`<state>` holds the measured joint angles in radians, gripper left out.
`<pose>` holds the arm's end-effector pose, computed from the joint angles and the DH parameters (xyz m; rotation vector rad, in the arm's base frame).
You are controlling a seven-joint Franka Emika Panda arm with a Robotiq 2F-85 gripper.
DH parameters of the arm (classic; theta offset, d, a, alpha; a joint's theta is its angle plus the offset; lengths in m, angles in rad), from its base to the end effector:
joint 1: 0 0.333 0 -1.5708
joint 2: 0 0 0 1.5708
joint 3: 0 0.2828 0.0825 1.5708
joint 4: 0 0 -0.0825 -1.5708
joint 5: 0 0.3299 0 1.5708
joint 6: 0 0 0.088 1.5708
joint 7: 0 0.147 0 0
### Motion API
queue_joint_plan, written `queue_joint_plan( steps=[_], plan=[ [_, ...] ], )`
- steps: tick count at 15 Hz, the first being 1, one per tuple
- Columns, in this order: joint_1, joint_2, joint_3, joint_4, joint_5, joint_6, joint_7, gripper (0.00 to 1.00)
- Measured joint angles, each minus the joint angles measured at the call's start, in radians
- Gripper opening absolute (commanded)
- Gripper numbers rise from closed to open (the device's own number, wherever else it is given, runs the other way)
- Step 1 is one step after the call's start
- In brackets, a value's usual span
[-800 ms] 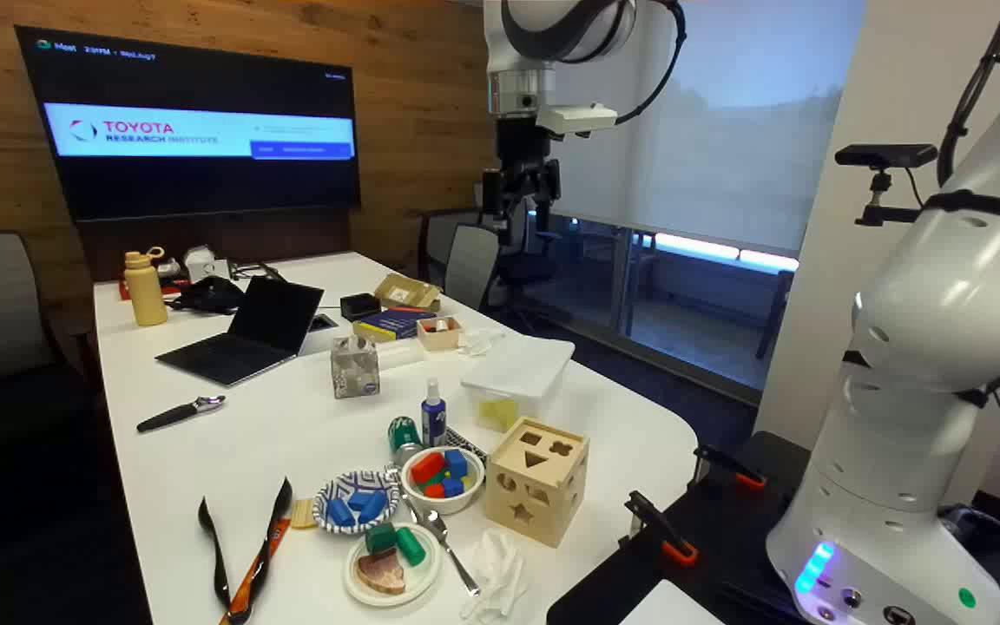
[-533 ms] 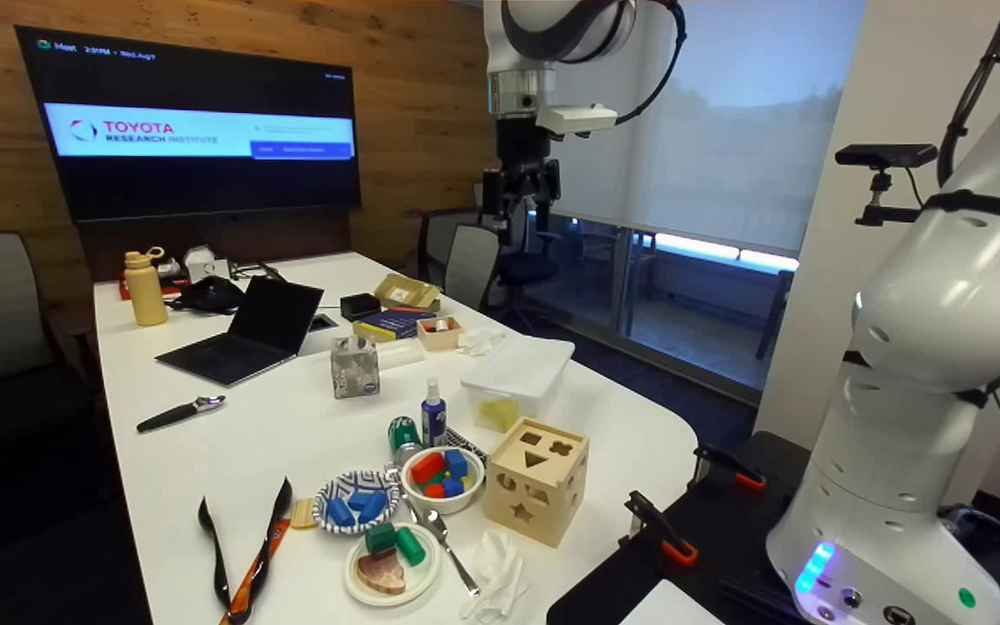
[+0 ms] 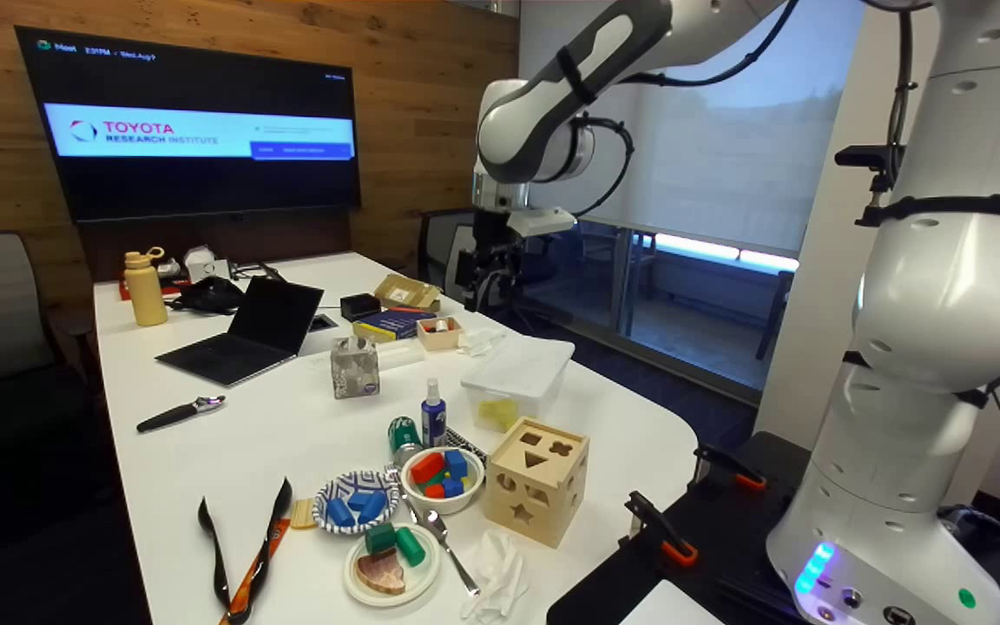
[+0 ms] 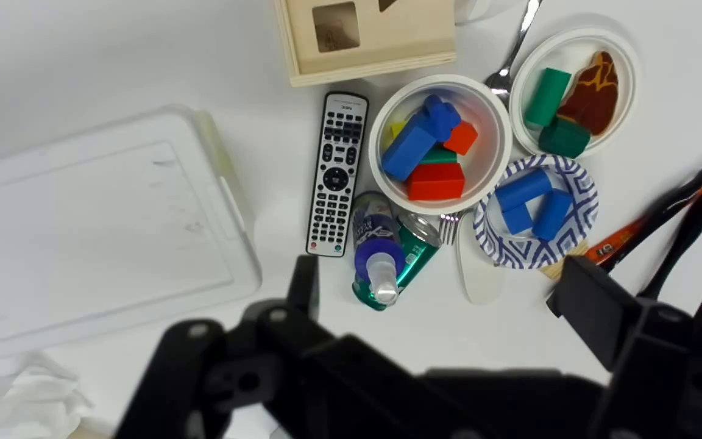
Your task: Move the blue bottle to the right.
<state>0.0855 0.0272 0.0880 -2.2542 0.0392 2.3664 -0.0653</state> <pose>0.4865 0.0869 0.3219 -3.0860 -0.3281 -0.1293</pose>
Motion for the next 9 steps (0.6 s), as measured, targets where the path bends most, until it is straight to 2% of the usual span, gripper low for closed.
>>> queue_joint_plan(
  steps=[3, 6, 9],
  plan=[
    [-0.002, 0.213, 0.0, 0.063, 0.071, 0.104, -0.074, 1.0],
    [-0.005, 0.392, 0.018, 0.178, 0.084, 0.113, -0.091, 1.0],
    [-0.001, 0.508, 0.022, 0.286, 0.063, 0.113, -0.088, 1.0]
  ],
)
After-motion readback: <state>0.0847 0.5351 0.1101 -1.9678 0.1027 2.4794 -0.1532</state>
